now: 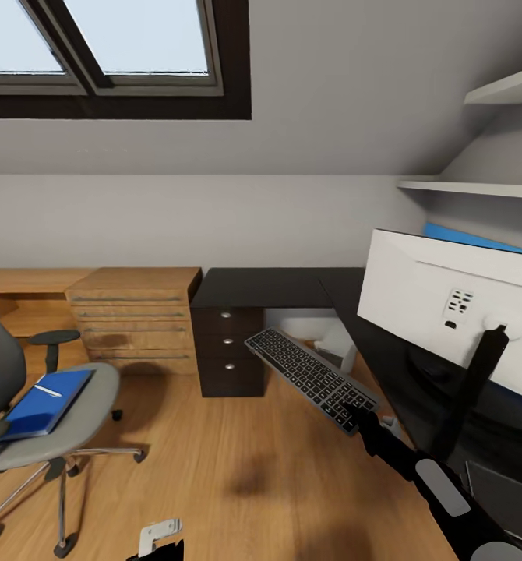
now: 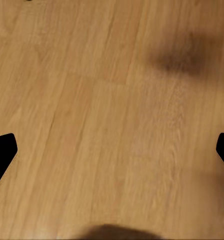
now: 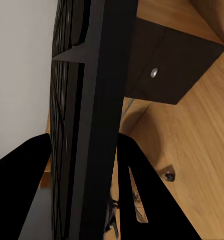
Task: In the bedroom, organize the workspace by keeping the computer under the desk, ensuring the monitor is on the desk, placing the keyboard on the desk next to the monitor, placing the mouse on the desk next to the keyboard, moving the folder from the swivel chair onto the desk next to the mouse, stacking the notebook on top of the folder with the pen on top of the notebook, and positioning the swivel chair next to the desk.
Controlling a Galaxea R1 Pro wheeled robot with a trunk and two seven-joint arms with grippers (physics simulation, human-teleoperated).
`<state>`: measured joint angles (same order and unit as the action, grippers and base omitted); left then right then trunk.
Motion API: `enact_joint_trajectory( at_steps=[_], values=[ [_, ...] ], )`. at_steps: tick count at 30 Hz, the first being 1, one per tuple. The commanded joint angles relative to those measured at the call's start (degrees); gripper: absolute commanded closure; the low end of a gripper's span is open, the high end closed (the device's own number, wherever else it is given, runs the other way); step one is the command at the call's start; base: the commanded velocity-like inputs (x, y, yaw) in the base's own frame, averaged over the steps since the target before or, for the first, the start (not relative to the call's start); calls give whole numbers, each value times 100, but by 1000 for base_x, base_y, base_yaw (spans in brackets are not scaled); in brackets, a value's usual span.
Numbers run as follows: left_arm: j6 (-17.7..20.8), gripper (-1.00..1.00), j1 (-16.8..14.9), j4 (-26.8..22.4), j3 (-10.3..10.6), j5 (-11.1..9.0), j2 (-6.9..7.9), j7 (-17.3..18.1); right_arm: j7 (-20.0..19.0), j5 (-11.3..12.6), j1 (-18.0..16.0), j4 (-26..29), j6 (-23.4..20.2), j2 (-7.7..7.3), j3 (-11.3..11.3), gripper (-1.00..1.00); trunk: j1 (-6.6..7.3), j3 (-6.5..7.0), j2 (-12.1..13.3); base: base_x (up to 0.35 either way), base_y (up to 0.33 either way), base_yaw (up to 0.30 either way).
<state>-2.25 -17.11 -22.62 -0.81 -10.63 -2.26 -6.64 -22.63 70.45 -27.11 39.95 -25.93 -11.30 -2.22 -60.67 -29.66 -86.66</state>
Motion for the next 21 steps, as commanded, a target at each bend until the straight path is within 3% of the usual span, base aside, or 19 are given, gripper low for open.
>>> enact_joint_trajectory(
  at_steps=[1,7,15,21],
  values=[
    [-20,-100,-3,3,-7,-38,-3,-5,-4,65,-4,2,-19,-6,-15,100,-3,-6,-3,332,104,0],
    [-21,-100,-3,3,-12,-44,4,-18,-7,65,-4,16,-24,-11,-15,100,-3,-6,-3,243,115,0],
    [-168,-100,-3,3,-15,-44,6,1,-5,65,-4,38,-19,-16,6,100,-3,-6,-3,18,10,0],
    [-340,-100,-3,85,-10,-45,6,-12,-4,65,-4,39,-17,-13,-14,100,129,102,238,0,0,0]
  ],
)
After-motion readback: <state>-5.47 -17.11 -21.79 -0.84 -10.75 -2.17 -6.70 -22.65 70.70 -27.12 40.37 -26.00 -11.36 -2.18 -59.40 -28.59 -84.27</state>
